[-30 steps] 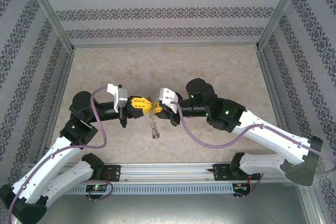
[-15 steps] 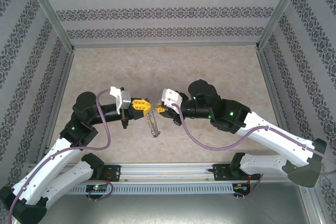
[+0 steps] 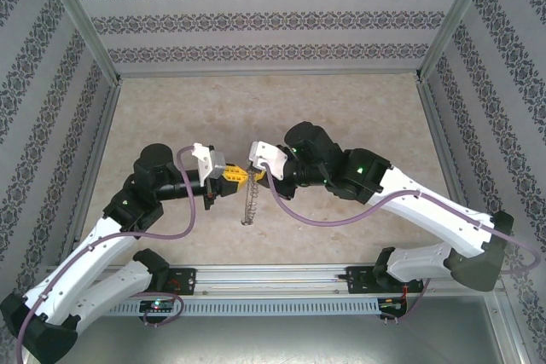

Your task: Put the keys on the keyring

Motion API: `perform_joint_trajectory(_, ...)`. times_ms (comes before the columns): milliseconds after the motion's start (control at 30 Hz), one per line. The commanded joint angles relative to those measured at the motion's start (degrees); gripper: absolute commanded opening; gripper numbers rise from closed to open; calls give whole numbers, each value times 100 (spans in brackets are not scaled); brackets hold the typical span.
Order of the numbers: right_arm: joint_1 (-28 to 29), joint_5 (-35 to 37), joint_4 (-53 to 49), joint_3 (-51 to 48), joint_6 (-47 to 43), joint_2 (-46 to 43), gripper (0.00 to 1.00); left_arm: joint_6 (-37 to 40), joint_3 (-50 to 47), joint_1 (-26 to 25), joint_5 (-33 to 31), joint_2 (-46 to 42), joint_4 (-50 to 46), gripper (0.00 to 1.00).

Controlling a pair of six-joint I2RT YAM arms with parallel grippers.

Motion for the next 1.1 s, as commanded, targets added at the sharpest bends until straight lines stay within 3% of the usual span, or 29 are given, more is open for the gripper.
perform_joint_trajectory(0,62,273,-8,236,-67,-30,0,239,251,48,-130,100,-423,0)
perform_joint_trajectory(33,49,332,-7,248,-53,-18,0,242,263,47,-203,136,-480,0)
perform_joint_trajectory(67,24,386,-44,280,-36,14,0,210,269,52,-318,166,-502,7)
perform_joint_trajectory(200,-210,428,-277,432,101,245,0,-85,79,51,-1033,98,-407,46)
perform_joint_trajectory(233,-304,357,-299,449,154,310,0,-147,46,48,-1202,69,-401,75)
perform_joint_trajectory(267,-422,251,-316,471,216,403,0,-205,2,50,-1398,26,-399,95)
perform_joint_trajectory(300,-525,204,-297,478,254,500,0,-257,-47,53,-1588,-33,-391,100)
perform_joint_trajectory(633,-1393,-504,267,913,515,1880,0,-786,-439,51,-2955,-398,-655,100)
perform_joint_trajectory(900,-1770,-1014,1044,935,981,2883,0,-1032,-637,51,-3541,-483,-629,100)
perform_joint_trajectory(1067,-1861,-1190,1620,324,1388,3029,0,-1085,-647,53,-3582,-500,-539,100)
